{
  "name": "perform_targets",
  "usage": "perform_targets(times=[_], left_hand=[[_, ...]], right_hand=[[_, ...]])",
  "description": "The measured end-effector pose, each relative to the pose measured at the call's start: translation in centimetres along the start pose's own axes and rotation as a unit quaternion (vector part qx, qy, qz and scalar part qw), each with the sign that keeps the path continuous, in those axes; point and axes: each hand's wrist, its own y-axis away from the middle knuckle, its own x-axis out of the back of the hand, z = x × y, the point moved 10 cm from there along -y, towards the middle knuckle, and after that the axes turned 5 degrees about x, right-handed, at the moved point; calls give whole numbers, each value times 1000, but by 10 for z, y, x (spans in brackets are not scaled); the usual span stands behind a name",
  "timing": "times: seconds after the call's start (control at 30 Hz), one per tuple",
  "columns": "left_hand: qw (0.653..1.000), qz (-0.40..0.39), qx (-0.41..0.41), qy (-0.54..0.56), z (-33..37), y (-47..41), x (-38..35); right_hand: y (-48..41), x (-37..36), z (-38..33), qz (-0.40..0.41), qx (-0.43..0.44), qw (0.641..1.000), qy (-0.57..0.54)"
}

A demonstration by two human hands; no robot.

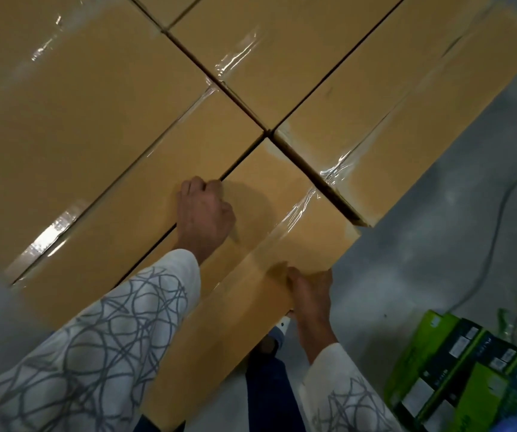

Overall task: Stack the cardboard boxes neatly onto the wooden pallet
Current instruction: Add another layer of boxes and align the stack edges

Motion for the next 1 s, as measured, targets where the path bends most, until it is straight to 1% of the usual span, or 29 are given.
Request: perform_targets(times=[0.1,0.2,0.27,0.3,0.4,0.5,0.6,0.7,1.0], left_hand=[[1000,-13,16,-2,-4,-5,-4],[998,-15,54,23,-7,-7,-2],[996,-4,82,28,-9,-6,3],[996,8,83,25,-9,-6,7],[998,34,41,24,-6,-5,13],[999,-23,-9,-25,-6,-1,-4],[994,-79,-32,-66,-12,8,-25],[989,-104,-33,-99,-18,9,-39],[986,-109,-17,-127,-23,6,-52]], right_hand=[[1,-2,-3,-12,3,1000,-5],[1,-4,-3,-23,4,1000,4],[2,-4,-4,-30,8,1000,6],[2,-4,-5,-35,9,999,4],[3,-7,-5,-57,4,998,2],[4,-7,-2,-65,-5,998,2],[5,-7,1,-68,-3,998,10],[6,-9,1,-76,0,997,4],[0,-11,2,-92,-1,996,-17]])
